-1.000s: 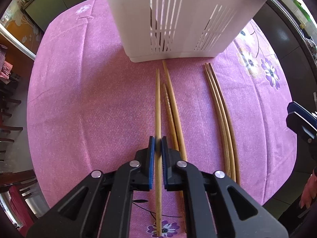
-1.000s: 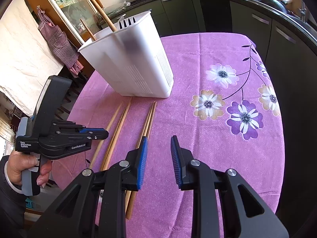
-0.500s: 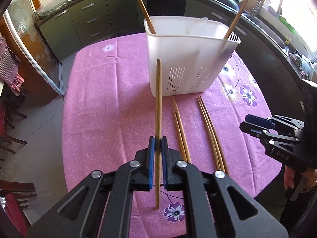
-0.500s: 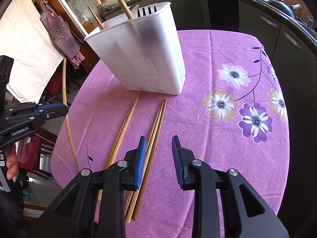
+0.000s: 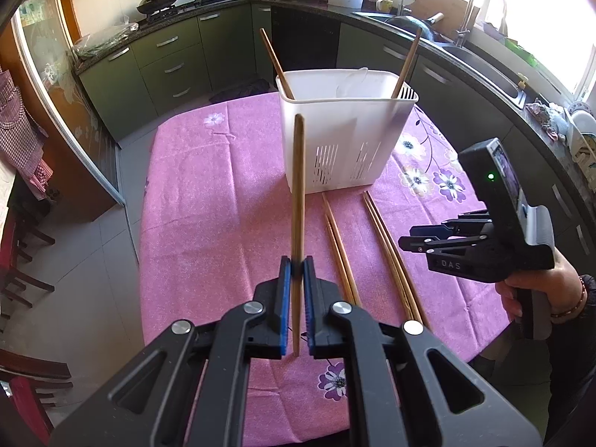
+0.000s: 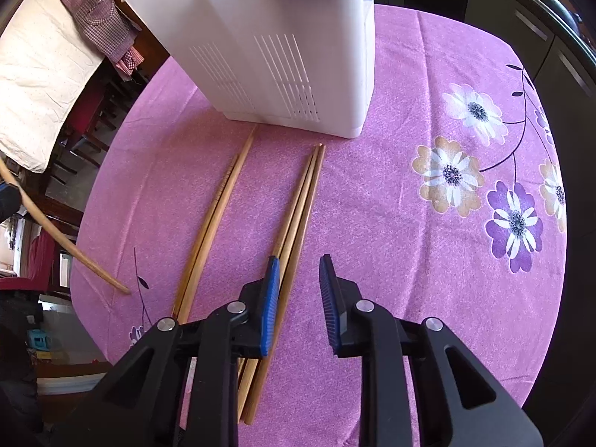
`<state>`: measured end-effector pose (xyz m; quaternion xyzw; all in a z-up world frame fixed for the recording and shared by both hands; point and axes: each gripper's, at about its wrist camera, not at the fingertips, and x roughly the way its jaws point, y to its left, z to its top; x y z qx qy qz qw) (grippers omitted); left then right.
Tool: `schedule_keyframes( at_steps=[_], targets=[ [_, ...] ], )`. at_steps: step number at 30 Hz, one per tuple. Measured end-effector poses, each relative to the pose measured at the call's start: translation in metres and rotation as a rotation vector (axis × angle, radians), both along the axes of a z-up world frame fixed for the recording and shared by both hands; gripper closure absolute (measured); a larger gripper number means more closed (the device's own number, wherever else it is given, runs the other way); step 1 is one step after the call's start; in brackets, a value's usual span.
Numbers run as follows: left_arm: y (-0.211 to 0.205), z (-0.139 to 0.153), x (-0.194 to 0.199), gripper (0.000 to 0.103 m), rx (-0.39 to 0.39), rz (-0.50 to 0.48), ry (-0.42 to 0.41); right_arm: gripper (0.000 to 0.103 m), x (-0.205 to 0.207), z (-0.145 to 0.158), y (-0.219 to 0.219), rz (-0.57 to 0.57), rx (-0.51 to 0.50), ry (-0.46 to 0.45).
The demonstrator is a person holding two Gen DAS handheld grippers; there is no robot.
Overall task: Organize utensils
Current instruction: 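Close the right gripper on a wooden chopstick while the left holds its chopstick upright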
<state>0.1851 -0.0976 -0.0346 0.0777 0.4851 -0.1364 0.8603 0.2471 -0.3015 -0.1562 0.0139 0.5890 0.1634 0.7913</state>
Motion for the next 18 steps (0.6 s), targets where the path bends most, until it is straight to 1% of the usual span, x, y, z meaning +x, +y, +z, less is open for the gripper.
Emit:
schedule_keyframes(
  at_steps=[3, 6, 18],
  targets=[
    [0.001, 0.0, 0.0, 0.096, -0.002, -0.005, -0.001, 0.084, 0.005, -0.007, 0.004, 0.0, -0.03, 0.02],
    [0.001, 0.0, 0.0, 0.096, -0.001, -0.007, -0.002, 0.084, 0.005, -0.011, 0.008, 0.007, -0.034, 0.034],
    [0.001, 0.0, 0.0, 0.096, 0.005, -0.012, -0.005, 0.084, 0.009, -0.02, 0.027, 0.005, -0.088, 0.042]
  ],
)
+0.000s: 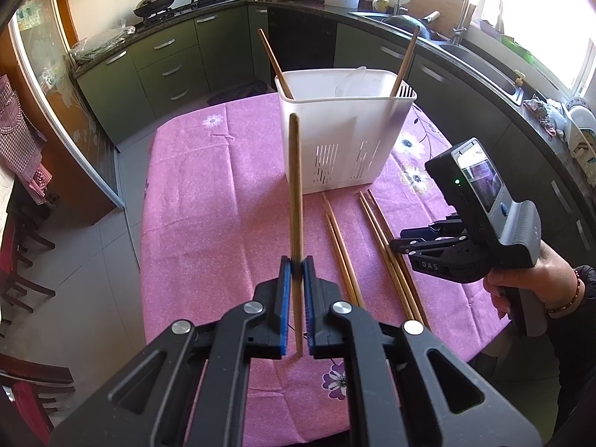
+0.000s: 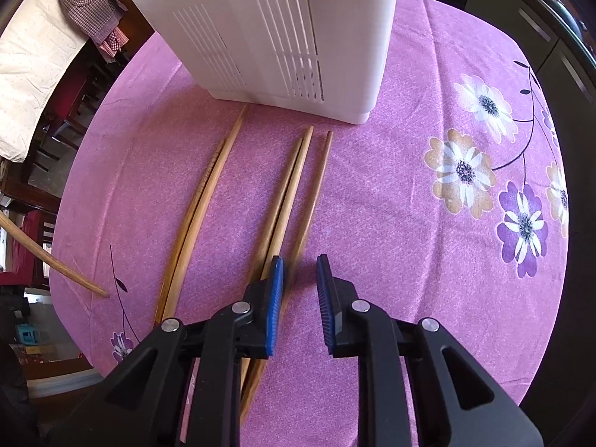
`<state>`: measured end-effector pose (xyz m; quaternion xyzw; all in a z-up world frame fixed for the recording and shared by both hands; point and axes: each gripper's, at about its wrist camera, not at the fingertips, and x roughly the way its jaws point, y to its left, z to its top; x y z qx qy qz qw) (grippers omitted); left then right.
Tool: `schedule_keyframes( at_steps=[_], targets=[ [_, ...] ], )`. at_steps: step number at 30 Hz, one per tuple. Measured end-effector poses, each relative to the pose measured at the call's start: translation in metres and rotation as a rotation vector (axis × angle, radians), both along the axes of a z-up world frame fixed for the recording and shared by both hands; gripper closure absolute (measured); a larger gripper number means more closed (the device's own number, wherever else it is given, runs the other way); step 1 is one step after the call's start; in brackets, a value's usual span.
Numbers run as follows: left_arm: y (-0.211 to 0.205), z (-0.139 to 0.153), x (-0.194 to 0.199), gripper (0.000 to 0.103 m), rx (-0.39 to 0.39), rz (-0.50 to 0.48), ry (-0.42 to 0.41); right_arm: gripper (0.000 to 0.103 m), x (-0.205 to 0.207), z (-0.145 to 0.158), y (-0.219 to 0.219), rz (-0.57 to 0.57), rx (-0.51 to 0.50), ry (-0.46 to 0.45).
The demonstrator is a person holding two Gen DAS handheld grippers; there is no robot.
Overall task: Organize utensils
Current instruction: 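Close the right gripper on a wooden chopstick while the left holds its chopstick upright, then carry the left chopstick toward the caddy while the right lifts its chopstick upright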
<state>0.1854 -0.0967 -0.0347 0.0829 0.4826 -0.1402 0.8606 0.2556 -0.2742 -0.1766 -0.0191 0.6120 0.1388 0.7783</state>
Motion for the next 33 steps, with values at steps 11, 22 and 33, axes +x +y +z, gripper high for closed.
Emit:
schedule_keyframes(
  at_steps=[11, 22, 33],
  targets=[
    [-0.002, 0.001, -0.001, 0.096, 0.004, -0.006, -0.001, 0.096, 0.002, -0.003, 0.015, 0.001, -0.042, -0.045],
    [0.001, 0.001, -0.001, 0.096, 0.006, -0.001, -0.002, 0.096, -0.047, 0.098, -0.011, -0.02, 0.109, -0.334],
    [0.003, 0.003, -0.012, 0.096, 0.004, -0.004, -0.02, 0.096, -0.098, 0.126, -0.03, -0.012, 0.104, -0.441]
  ],
)
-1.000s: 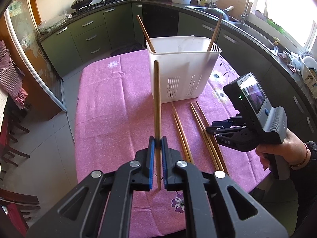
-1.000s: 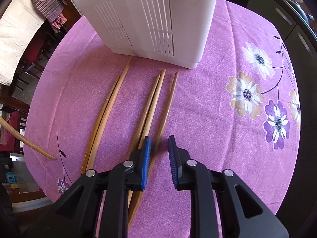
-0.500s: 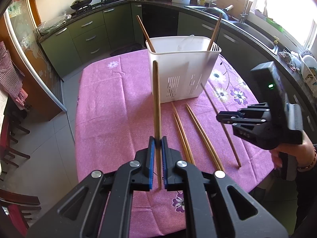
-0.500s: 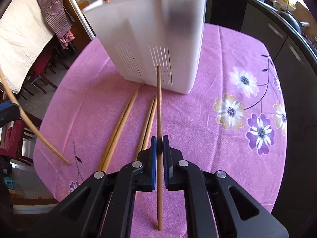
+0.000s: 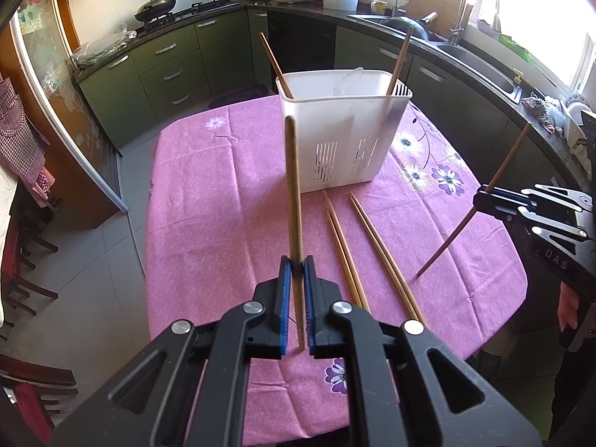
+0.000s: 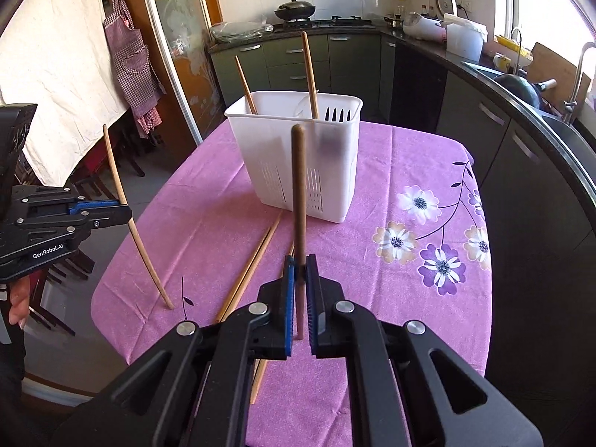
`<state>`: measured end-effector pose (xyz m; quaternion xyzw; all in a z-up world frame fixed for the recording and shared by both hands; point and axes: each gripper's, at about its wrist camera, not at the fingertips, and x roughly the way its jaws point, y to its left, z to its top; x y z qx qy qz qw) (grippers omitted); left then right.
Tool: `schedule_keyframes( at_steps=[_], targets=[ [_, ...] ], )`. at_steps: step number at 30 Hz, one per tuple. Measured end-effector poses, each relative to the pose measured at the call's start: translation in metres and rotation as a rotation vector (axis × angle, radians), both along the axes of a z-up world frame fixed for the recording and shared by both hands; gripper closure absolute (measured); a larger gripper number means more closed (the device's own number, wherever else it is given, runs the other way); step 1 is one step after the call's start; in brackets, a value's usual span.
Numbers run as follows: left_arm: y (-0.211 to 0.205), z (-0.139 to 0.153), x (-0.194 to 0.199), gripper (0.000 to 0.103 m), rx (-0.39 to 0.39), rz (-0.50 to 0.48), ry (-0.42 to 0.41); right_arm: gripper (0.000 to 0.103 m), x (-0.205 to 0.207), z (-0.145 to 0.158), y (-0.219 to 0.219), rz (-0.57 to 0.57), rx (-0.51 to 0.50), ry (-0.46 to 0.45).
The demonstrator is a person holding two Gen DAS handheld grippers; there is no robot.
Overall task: Organize utensils
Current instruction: 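Carry the left chopstick toward the caddy while the right lifts its chopstick upright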
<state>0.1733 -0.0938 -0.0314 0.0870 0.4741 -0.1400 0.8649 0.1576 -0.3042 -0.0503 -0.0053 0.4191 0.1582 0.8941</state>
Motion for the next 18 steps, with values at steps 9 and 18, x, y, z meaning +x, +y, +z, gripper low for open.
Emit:
schedule_keyframes(
  at_steps=[9, 18],
  targets=[
    [0.0012, 0.003, -0.0079, 0.096, 0.002, -0.009, -0.009, 0.096, -0.0054, -0.0013, -0.0005, 0.006, -0.001, -0.003],
    [0.0039, 0.0091, -0.0099, 0.096, -0.007, -0.009, -0.023, 0.096, -0.0061, -0.0019, 0.0007, 0.016, -0.009, 0.0]
  ],
)
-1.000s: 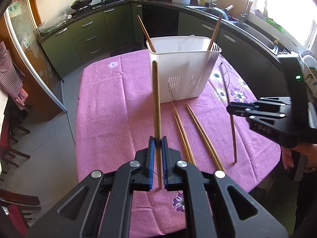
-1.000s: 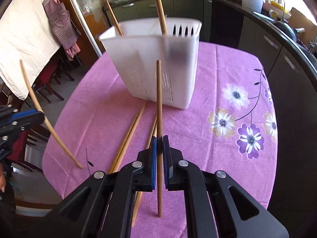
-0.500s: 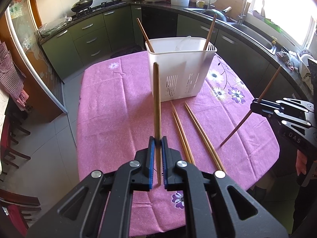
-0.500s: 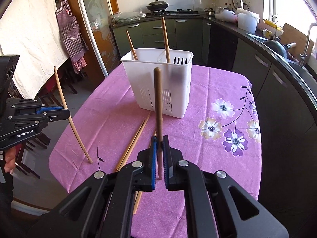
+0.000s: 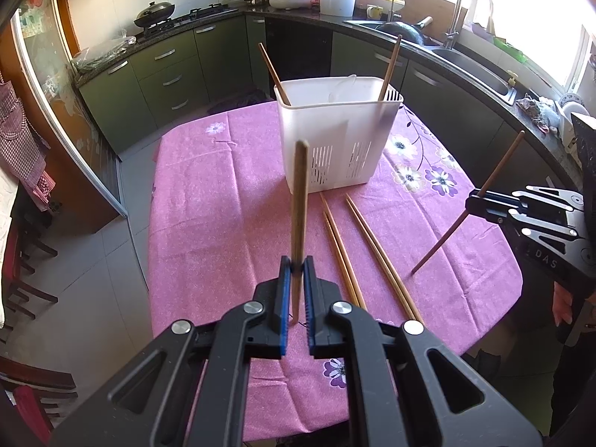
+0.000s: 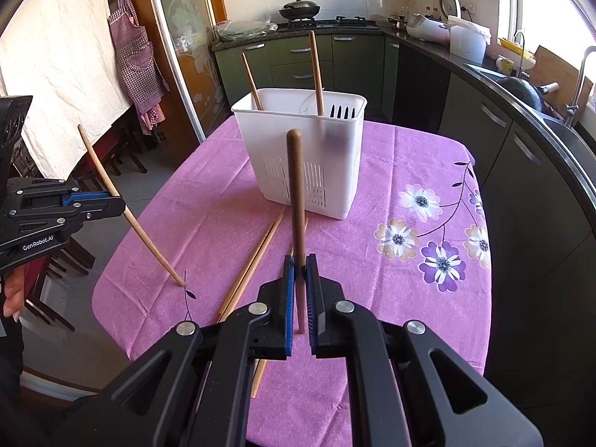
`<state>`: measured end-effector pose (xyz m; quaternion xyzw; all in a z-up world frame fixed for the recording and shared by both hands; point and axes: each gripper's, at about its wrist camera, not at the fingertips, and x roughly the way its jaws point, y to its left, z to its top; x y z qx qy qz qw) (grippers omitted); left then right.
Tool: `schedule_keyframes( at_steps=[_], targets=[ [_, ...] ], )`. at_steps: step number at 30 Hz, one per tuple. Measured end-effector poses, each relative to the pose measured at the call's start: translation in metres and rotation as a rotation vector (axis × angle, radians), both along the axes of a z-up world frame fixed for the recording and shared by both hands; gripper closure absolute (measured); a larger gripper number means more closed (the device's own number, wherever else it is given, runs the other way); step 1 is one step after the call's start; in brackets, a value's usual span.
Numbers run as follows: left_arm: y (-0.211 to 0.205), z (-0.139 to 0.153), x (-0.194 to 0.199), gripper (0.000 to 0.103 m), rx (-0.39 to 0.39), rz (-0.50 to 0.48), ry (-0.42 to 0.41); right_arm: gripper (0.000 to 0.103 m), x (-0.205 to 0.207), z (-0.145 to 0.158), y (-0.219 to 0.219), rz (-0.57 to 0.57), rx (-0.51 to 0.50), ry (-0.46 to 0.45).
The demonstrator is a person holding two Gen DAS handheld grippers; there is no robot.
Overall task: Organize utensils
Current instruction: 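Carry the left chopstick toward the caddy while the right lifts its chopstick upright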
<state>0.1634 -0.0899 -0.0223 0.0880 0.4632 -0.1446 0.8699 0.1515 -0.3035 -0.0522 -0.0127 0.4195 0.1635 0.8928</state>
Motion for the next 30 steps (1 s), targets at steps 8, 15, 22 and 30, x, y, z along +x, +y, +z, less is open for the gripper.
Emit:
schedule_keyframes(
  at_steps=[8, 15, 22, 30],
  targets=[
    [-0.005, 0.015, 0.009, 0.096, -0.017, -0.011, -0.013, 0.096, -0.001, 0.001, 0.002, 0.005, -0.003, 0.0],
    [-0.021, 0.046, 0.021, 0.096, -0.017, -0.035, -0.051, 0.096, -0.002, 0.001, 0.001, 0.014, 0.001, -0.002],
    [-0.036, 0.083, 0.036, 0.096, -0.024, -0.048, -0.085, 0.096, -0.001, -0.002, -0.003, 0.019, 0.009, 0.002],
    [-0.049, 0.129, 0.06, 0.096, -0.034, -0.034, -0.138, 0.096, 0.0, -0.004, -0.007, 0.024, 0.025, 0.005]
  ],
)
